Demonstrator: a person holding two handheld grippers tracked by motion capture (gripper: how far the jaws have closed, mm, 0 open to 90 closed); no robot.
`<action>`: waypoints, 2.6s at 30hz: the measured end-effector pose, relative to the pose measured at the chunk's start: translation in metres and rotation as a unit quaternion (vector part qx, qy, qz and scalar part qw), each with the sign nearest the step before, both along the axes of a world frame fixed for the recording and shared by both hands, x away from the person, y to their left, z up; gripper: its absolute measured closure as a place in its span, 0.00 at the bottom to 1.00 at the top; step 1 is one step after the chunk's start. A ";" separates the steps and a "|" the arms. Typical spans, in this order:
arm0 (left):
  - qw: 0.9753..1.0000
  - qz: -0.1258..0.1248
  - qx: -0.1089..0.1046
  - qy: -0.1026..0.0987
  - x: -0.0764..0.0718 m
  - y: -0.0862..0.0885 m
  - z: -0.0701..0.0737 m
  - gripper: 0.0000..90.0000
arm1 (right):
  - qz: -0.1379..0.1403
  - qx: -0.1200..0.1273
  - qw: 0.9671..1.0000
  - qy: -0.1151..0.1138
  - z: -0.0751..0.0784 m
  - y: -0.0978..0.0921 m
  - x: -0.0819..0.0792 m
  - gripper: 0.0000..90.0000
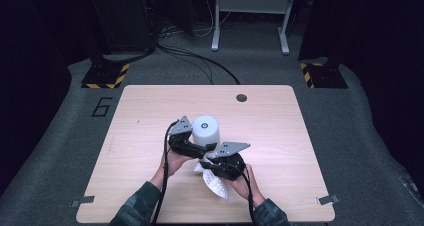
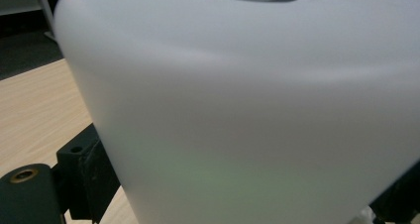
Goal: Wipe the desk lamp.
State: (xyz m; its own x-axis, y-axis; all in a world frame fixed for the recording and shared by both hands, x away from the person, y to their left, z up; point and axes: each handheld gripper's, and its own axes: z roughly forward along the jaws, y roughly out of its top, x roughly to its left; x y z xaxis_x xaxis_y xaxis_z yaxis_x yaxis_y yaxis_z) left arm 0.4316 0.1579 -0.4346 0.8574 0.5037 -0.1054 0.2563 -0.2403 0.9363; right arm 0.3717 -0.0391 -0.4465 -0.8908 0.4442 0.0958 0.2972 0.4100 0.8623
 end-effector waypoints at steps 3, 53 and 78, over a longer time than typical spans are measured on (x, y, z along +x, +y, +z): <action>1.000 0.001 0.000 -0.003 0.000 0.001 0.000 0.10 | -0.009 0.006 1.000 0.005 0.001 -0.005 0.000 0.94; 1.000 -0.005 0.019 0.006 0.000 -0.002 -0.006 0.10 | -0.079 0.055 0.994 -0.049 0.060 -0.047 0.017 0.94; 1.000 0.001 0.020 0.008 0.000 -0.005 -0.008 0.10 | -0.035 0.052 0.996 -0.056 0.063 -0.029 0.006 0.94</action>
State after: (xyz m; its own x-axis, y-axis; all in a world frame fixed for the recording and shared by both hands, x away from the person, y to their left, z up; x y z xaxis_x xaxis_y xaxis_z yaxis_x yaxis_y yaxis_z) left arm 0.4316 0.1532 -0.4421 0.8551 0.5092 -0.0980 0.2707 -0.2772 0.9219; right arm 0.3780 -0.0679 -0.3830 -0.8657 0.4985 0.0460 0.2215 0.2990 0.9282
